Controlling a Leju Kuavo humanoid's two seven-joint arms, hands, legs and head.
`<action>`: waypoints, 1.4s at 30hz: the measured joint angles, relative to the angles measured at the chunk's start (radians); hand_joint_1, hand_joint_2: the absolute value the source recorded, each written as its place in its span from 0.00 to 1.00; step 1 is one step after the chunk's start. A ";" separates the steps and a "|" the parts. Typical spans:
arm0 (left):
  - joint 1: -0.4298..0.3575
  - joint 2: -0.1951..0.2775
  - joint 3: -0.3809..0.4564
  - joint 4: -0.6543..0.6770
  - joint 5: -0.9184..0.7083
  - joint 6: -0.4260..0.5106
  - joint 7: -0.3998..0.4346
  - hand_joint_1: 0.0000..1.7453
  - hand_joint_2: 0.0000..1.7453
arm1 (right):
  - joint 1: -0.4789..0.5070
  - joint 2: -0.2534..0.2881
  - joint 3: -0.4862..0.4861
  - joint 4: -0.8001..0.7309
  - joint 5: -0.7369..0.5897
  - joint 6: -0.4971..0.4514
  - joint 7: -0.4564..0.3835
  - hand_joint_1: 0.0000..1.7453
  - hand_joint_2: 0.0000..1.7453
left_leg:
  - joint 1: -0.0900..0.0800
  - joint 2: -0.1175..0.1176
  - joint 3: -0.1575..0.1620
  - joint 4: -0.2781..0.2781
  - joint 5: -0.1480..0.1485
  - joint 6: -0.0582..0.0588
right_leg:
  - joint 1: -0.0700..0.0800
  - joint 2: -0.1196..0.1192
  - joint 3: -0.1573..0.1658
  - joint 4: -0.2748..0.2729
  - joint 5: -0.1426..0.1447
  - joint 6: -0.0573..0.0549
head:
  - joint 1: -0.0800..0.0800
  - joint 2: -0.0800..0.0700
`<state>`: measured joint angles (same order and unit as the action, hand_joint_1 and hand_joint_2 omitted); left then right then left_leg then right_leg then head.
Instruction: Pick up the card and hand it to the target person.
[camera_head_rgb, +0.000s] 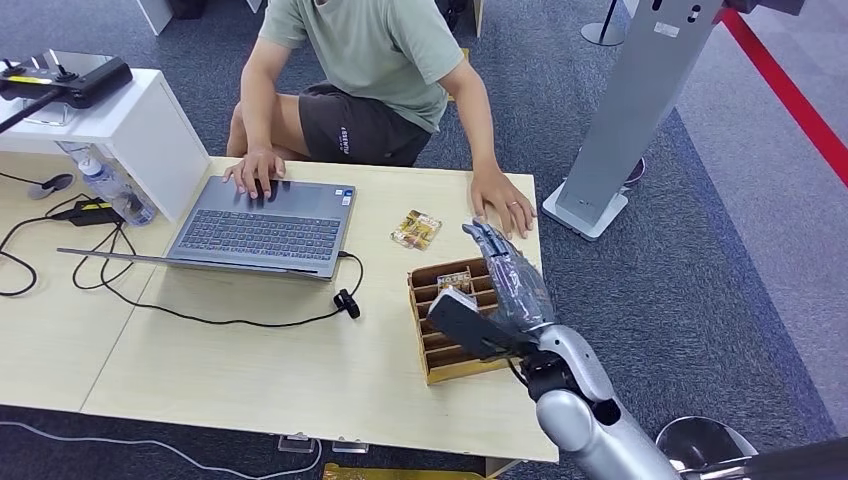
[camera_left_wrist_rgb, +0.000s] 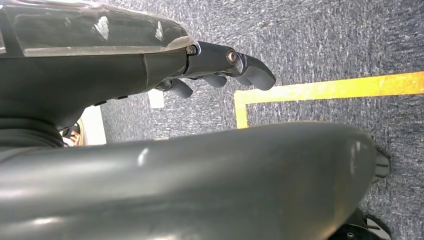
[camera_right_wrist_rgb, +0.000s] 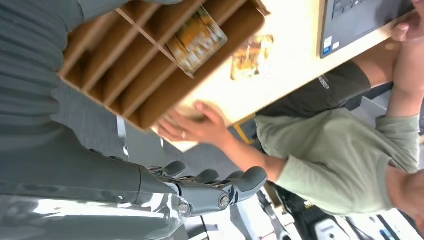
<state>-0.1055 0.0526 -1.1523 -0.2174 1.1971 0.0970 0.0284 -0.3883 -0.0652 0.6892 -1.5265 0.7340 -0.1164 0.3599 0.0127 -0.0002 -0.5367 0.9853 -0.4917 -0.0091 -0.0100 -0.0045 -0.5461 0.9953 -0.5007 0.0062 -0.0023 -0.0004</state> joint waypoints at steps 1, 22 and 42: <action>0.000 0.000 0.000 0.000 0.000 0.000 0.001 0.00 0.00 | -0.020 0.008 0.012 0.000 0.022 0.017 0.021 0.00 1.00 | 0.000 0.000 0.000 0.000 0.000 0.000 | 0.000 0.000 0.000 0.000 0.000 0.000 | 0.000 0.000; -0.004 -0.004 -0.014 0.000 0.016 0.014 -0.004 0.00 0.00 | -0.321 0.190 0.225 0.259 0.304 0.144 0.260 0.17 1.00 | 0.000 -0.001 -0.001 0.000 0.000 0.000 | 0.000 0.000 -0.001 0.000 0.000 0.000 | 0.000 0.000; 0.001 -0.006 -0.016 0.000 0.032 0.010 0.008 0.00 0.00 | -0.262 0.139 0.175 0.279 0.333 0.190 0.340 0.37 1.00 | 0.000 0.000 -0.001 0.001 0.000 0.000 | 0.000 0.000 -0.002 0.000 0.000 0.000 | 0.000 0.000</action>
<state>-0.1047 0.0465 -1.1686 -0.2174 1.2295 0.1073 0.0366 -0.6504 0.0738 0.8643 -1.2472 1.0673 0.0739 0.7004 0.0126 -0.0003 -0.5379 0.9861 -0.4915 -0.0090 -0.0100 -0.0045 -0.5485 0.9954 -0.5006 0.0062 -0.0018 -0.0004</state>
